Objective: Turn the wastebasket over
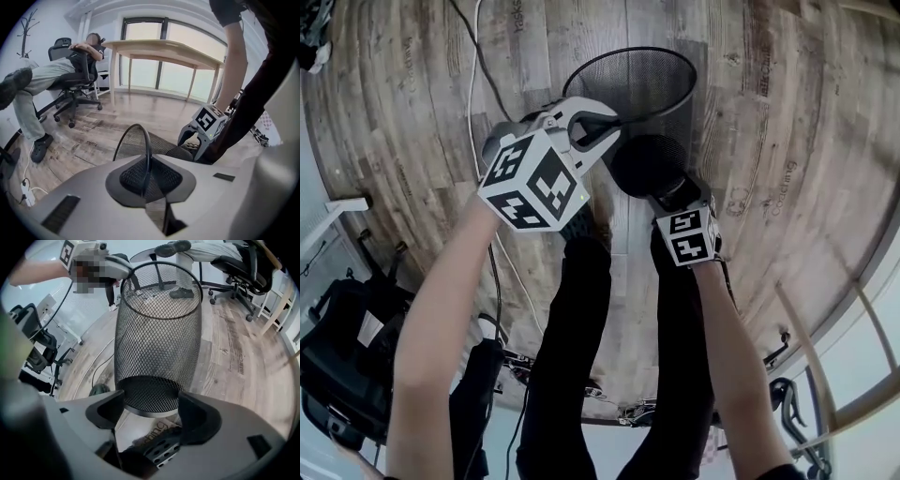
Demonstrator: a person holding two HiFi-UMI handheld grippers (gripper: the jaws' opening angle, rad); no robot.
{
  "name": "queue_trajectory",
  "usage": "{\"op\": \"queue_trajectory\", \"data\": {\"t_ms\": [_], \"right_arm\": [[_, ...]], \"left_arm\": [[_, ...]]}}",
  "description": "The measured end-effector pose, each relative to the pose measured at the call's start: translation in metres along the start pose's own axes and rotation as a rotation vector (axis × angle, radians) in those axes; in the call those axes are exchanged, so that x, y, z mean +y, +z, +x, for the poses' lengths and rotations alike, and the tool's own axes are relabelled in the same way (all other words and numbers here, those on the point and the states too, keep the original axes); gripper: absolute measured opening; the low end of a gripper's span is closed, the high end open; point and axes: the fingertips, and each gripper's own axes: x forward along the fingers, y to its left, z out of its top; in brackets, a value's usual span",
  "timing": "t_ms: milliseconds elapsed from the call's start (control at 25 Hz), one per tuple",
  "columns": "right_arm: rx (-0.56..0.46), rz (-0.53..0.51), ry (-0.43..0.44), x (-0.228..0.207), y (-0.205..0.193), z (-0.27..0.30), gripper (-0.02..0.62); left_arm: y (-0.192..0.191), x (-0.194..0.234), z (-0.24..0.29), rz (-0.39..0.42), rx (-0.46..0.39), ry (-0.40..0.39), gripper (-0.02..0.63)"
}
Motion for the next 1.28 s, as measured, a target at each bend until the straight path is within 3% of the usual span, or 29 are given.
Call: {"op": "queue_trajectory", "data": {"t_ms": [160,400,560,760,840,1080,1280], "right_arm": [[0.002,-0.052,-0.024,-0.004,0.009,0.017,0.352],[-0.007,-0.108,-0.067,-0.02,0.032,0.047,0.351],[-0.011,-0.113,-0.096,-0.027,0.035,0.046,0.35],[-0.041,-0.007,-0.107,-0.04,0.017,0.002,0.343],[-0.067,0.025,-0.114,-0.045,0.014,-0.026,0.309],[-0.107,-0.019,-0.116,-0.05,0.011,-0.093,0.298],[-0.177,-0.021,-0.126,-0.064,0.03,-0.122,0.284]], "left_arm": [[0.01,-0.021,-0.016,0.064,-0.017,0.024,0.048],[0.02,-0.039,-0.017,0.189,-0.041,0.0,0.046],[0.025,-0.043,-0.011,0.185,-0.06,0.012,0.046],[0.027,-0.057,0.0,0.172,-0.025,0.006,0.046],[0.027,-0.072,0.008,0.182,0.0,-0.013,0.046],[0.023,-0.123,0.038,0.241,0.065,-0.063,0.046],[-0.005,-0.12,0.062,0.26,0.165,-0.035,0.044]]}}
